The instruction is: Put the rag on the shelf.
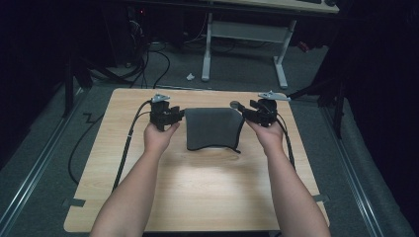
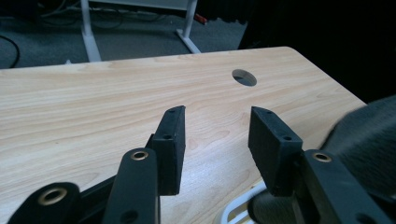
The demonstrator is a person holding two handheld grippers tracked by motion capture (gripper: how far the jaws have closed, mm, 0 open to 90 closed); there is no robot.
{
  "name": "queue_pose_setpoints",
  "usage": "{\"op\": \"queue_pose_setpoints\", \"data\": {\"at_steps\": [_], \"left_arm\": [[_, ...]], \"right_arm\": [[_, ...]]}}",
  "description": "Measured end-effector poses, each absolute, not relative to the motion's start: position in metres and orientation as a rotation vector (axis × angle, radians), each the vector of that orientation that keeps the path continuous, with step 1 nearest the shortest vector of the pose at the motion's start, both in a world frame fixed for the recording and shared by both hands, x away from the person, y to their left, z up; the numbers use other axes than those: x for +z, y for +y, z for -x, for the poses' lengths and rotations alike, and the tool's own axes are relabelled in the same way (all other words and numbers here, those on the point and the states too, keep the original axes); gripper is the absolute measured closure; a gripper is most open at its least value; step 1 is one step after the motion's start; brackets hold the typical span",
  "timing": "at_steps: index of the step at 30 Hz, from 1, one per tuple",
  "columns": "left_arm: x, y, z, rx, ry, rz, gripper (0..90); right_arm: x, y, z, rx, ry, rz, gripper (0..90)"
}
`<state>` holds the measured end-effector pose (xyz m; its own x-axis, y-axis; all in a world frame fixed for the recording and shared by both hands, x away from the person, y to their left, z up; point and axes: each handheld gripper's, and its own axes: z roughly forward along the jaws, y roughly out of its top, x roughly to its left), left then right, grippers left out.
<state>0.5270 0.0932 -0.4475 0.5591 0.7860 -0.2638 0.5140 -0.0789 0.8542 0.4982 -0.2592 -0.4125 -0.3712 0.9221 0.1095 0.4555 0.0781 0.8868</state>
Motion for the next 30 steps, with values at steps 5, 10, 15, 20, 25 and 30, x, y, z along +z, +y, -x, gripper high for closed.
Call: {"op": "queue_pose_setpoints", "data": {"at_steps": [5,10,15,20,25,30], "left_arm": [[-0.445,0.104,-0.516,0.369,1.084,-1.743,54.6],[-0.446,0.116,-0.503,0.435,1.085,-1.76,52.7],[-0.451,0.126,-0.484,0.457,1.066,-1.756,50.8],[-0.457,0.137,-0.459,0.438,1.035,-1.739,50.0],[-0.469,0.147,-0.427,0.432,0.999,-1.752,50.0],[-0.486,0.157,-0.39,0.389,0.981,-1.787,49.1]], "right_arm": [[-0.406,-0.263,-0.488,1.221,1.864,-1.339,40.3],[-0.403,-0.27,-0.473,1.227,1.849,-1.327,40.3],[-0.403,-0.276,-0.452,1.232,1.842,-1.315,42.3],[-0.406,-0.276,-0.427,1.235,1.837,-1.253,44.3],[-0.413,-0.269,-0.401,1.183,1.863,-1.169,43.5],[-0.43,-0.261,-0.369,1.137,1.885,-1.122,42.1]]}}
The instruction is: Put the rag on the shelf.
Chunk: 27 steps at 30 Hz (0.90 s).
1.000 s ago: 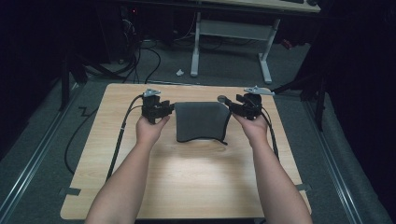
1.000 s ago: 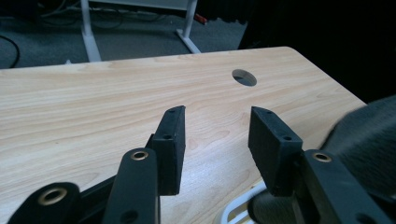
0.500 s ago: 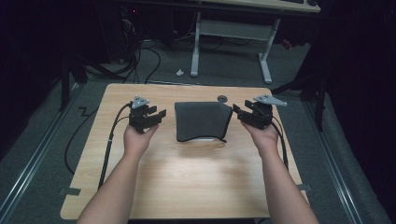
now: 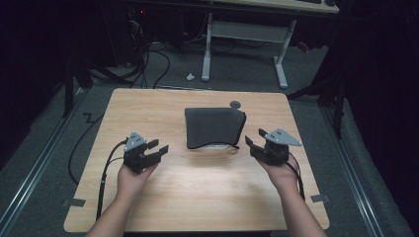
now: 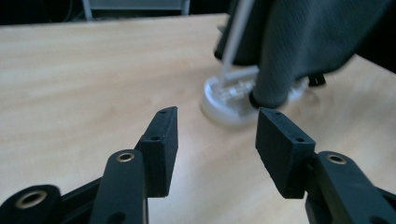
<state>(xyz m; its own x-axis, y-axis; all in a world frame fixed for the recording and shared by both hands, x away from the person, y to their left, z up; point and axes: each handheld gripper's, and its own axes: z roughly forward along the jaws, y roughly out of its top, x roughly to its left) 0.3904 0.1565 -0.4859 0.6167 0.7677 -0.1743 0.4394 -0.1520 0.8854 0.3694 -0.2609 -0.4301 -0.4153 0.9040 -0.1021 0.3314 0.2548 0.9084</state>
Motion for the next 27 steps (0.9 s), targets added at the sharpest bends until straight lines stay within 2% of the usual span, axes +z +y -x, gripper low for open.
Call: {"op": "queue_pose_setpoints", "data": {"at_steps": [8,10,14,18,22,27], "left_arm": [[-0.513,0.155,-0.336,0.325,0.959,-1.887,47.5],[-0.518,0.153,-0.324,0.349,0.947,-1.938,46.8],[-0.525,0.16,-0.301,0.289,0.954,-1.982,46.2],[-0.527,0.168,-0.292,0.257,0.994,-1.975,46.6],[-0.523,0.173,-0.294,0.281,0.99,-1.956,46.7],[-0.529,0.175,-0.298,0.241,1.012,-1.961,46.6]], "right_arm": [[-0.469,-0.246,-0.323,1.107,1.98,-1.093,40.8],[-0.482,-0.241,-0.314,1.103,2.014,-1.112,40.6],[-0.505,-0.235,-0.297,1.037,2.041,-1.137,39.6],[-0.521,-0.234,-0.285,0.981,2.074,-1.168,39.5],[-0.522,-0.236,-0.286,0.969,2.073,-1.154,39.6],[-0.524,-0.238,-0.289,0.962,2.072,-1.172,39.6]]}}
